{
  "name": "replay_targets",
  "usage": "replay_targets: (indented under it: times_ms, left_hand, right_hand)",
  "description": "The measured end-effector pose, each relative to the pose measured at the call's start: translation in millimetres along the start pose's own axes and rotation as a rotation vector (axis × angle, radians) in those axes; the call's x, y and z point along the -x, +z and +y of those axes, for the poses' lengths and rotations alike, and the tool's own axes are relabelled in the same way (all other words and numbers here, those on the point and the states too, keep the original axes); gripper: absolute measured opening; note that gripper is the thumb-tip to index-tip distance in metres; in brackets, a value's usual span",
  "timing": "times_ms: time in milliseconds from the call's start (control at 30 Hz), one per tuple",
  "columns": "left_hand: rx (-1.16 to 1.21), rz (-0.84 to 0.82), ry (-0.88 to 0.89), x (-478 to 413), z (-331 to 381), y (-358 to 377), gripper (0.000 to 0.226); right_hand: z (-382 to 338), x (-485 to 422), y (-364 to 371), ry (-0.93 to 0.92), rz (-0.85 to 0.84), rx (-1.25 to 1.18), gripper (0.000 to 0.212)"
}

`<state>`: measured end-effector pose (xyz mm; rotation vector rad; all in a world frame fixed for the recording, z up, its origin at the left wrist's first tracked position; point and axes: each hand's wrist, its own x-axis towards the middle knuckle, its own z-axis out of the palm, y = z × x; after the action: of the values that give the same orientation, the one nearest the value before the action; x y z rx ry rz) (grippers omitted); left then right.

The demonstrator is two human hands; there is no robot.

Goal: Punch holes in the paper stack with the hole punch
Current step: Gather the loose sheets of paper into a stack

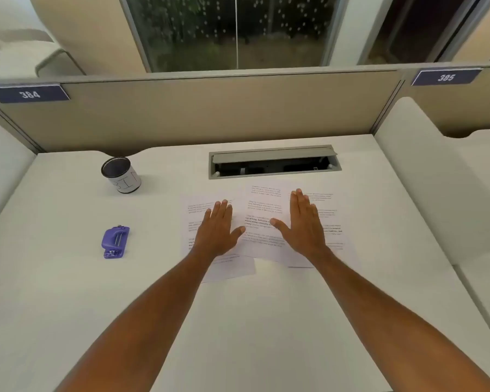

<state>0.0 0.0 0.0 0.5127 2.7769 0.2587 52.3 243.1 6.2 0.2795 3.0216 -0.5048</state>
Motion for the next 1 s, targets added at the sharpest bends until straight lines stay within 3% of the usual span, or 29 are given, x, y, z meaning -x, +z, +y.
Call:
replay_targets:
  times_ms: [133, 367, 667, 800, 1000]
  left_hand:
    - [0.066, -0.042, -0.091, 2.5, -0.8, 10.8, 0.092]
    - [0.131, -0.144, -0.168, 1.7, 0.5, 29.0, 0.097]
    - [0.294, -0.129, -0.046, -5.8, 12.7, 29.0, 0.087]
    - [0.292, -0.102, -0.045, -4.9, -11.9, 23.9, 0.077]
    - [0.212, -0.113, -0.086, 4.9, -63.3, 22.3, 0.075]
  right_hand:
    - [10.6, 3.4, 10.6, 0.039, -0.139, 0.053, 0.095]
    - [19.3, 10.2, 29.9, 0.053, -0.228, 0.063, 0.095]
    - [20.7, 5.4, 36.6, -0.002, -0.244, 0.009, 0.1]
    - [41.9, -0.7, 27.8, 0.012, -0.183, -0.067, 0.1]
    - [87.3, -3.5, 16.0, 0.12, -0.176, 0.01, 0.097]
